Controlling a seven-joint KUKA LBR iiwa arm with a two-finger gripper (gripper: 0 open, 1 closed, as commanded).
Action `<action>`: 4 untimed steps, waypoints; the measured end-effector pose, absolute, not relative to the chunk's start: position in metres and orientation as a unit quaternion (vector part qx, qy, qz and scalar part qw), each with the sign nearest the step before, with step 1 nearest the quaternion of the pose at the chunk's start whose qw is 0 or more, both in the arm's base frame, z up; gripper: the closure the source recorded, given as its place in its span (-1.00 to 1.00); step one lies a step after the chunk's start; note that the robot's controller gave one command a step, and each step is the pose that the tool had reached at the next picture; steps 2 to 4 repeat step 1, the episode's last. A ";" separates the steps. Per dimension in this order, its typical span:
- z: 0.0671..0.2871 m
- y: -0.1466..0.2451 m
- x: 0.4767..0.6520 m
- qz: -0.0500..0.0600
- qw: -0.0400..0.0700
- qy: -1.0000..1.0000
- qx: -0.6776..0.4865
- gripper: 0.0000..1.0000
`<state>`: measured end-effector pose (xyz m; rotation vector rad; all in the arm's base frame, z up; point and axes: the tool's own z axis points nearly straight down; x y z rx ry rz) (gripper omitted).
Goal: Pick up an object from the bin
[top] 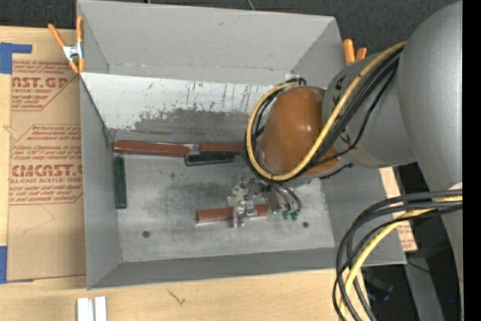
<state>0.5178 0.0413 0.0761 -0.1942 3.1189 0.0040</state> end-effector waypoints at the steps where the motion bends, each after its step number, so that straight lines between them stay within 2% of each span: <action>1: 0.271 0.034 0.551 0.000 -0.001 0.997 -0.072 1.00; 4: 0.271 0.034 0.551 0.000 -0.001 0.997 -0.072 1.00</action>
Offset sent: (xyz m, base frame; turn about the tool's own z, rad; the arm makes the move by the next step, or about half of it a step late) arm 0.0000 0.0000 0.0000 0.0000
